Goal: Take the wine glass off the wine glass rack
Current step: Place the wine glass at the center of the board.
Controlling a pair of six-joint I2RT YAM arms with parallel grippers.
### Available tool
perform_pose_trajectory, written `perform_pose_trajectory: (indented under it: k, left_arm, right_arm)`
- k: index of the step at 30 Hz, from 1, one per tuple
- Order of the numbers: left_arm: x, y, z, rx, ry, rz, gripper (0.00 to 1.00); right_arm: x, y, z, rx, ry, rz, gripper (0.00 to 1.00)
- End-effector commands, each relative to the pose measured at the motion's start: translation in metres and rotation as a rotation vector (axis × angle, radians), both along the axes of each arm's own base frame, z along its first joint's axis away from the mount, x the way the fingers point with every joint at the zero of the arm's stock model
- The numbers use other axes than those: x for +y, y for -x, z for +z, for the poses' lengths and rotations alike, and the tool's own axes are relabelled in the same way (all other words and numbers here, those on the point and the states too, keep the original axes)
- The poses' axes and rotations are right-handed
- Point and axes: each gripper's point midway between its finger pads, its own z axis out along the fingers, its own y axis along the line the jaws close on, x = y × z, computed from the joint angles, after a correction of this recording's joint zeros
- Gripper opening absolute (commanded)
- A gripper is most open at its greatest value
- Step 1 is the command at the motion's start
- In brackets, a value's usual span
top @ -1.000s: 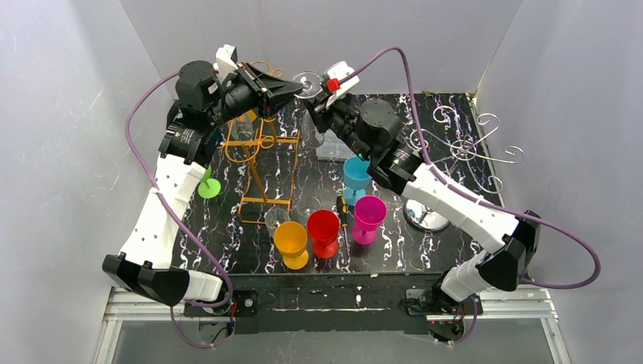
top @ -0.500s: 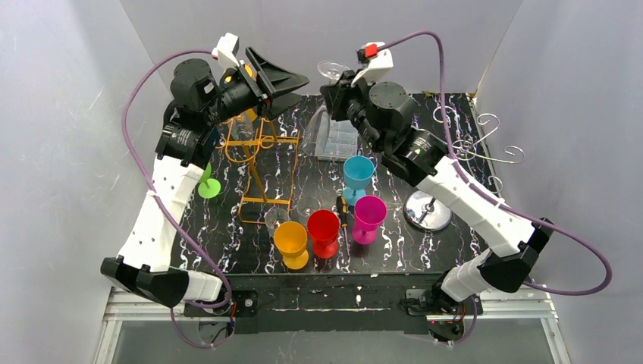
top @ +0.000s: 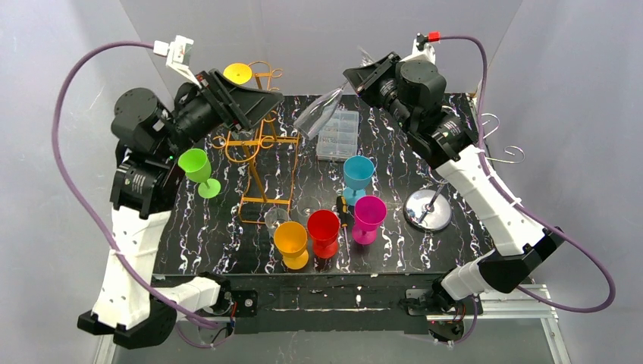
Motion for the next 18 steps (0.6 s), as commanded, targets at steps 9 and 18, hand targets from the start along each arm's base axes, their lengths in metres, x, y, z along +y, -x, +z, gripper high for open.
perform_pose_trajectory:
  k: [9, 18]
  left_arm:
    - [0.03, -0.006, -0.002, -0.444, -0.204, 0.206, 0.65]
    - [0.036, -0.009, -0.001, -0.656, -0.253, 0.273, 0.63]
  right_arm:
    - [0.007, 0.014, 0.064, 0.061, -0.539, 0.152, 0.01]
    - [-0.015, 0.001, 0.072, 0.068, -0.686, 0.165, 0.01]
